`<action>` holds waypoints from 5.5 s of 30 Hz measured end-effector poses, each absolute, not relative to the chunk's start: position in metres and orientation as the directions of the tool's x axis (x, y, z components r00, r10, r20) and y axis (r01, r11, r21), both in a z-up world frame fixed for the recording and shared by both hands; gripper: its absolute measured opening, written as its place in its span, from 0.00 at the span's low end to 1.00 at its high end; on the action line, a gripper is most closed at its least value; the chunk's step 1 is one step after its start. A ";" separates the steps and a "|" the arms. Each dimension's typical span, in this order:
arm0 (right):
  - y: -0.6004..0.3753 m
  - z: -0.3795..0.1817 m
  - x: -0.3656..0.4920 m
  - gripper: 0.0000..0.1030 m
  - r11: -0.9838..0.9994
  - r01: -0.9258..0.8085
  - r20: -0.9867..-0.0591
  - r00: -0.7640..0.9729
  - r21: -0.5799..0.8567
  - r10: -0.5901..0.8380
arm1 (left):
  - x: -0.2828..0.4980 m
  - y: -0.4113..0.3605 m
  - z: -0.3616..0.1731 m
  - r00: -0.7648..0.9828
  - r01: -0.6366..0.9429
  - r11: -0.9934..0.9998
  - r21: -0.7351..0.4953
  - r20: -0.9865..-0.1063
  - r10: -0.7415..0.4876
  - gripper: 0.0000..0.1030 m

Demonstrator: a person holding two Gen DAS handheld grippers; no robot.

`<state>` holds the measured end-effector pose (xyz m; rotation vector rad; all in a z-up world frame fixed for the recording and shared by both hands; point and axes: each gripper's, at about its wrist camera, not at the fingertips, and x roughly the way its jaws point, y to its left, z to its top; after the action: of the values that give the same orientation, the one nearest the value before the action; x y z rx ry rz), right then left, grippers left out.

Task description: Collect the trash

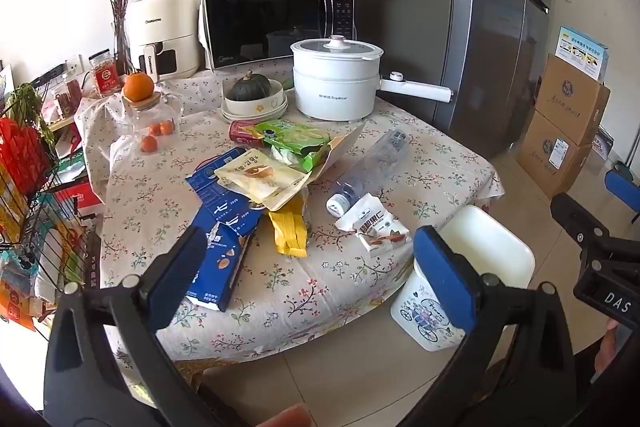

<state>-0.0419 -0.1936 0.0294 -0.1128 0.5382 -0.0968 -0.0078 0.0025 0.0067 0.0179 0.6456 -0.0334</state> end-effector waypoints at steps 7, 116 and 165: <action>-0.195 0.031 -0.040 1.00 0.990 0.068 -0.482 0.868 -0.126 -0.121 | -0.008 0.003 0.007 0.801 0.032 0.999 0.009 -0.599 -0.020 0.99; -0.128 -0.124 0.173 0.72 0.967 -0.245 -0.962 0.243 0.066 0.127 | 0.089 0.172 -0.111 0.284 -0.009 1.000 -0.020 -0.959 -0.016 0.93; -0.356 -0.093 0.084 0.72 0.981 0.100 -0.939 0.321 0.165 0.125 | 0.075 -0.095 -0.061 0.378 0.537 0.839 -0.092 -0.862 -0.337 0.91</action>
<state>0.0838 -0.3559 -0.0928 0.2065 1.2469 0.0170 0.0746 -0.0948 -0.0606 0.2163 1.0430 -0.5637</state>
